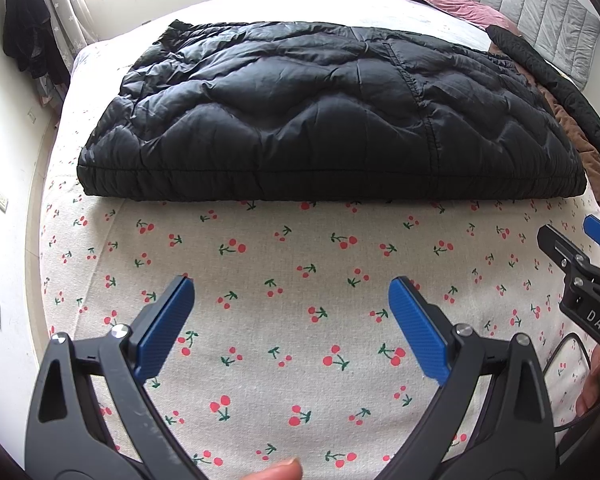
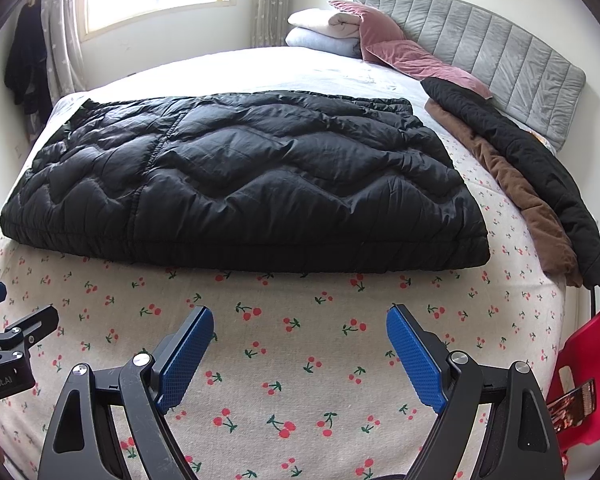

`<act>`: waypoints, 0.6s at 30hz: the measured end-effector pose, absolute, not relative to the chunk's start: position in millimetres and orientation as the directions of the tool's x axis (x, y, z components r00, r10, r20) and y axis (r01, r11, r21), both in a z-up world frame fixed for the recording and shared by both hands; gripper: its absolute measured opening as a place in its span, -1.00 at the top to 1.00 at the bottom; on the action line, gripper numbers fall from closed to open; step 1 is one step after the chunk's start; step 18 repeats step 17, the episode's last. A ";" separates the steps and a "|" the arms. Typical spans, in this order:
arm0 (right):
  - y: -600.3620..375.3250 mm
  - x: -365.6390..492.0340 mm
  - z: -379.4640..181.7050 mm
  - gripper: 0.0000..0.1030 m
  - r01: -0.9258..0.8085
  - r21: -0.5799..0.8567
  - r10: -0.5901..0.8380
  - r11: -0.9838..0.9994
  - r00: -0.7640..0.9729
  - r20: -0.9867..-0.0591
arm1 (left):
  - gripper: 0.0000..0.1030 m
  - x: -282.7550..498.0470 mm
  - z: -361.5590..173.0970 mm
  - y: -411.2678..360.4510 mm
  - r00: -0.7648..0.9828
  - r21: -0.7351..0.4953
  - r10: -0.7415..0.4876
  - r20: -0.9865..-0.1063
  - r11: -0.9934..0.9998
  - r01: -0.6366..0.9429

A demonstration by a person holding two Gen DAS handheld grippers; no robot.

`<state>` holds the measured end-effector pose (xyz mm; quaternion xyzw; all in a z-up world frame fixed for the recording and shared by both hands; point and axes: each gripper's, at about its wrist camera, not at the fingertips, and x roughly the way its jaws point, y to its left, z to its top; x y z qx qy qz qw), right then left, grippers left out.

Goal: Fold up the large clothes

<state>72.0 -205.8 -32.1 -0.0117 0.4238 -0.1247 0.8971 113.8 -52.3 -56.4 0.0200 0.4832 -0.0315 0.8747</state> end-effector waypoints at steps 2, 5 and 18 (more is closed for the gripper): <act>-206.1 72.3 -31.9 -0.74 0.213 -0.127 -0.233 0.969 0.610 -0.757 | -0.89 113.9 -56.3 -52.2 0.531 0.005 -0.035 -0.847 0.997 0.075; -205.7 72.4 -33.1 -0.74 0.214 -0.126 -0.233 0.969 0.608 -0.759 | -0.89 113.7 -56.3 -52.3 0.531 0.005 -0.036 -0.847 0.997 0.074; -204.0 76.4 -39.7 -0.74 0.211 -0.120 -0.225 0.970 0.591 -0.774 | -0.89 113.9 -59.6 -50.4 0.536 0.012 -0.022 -0.844 0.998 0.061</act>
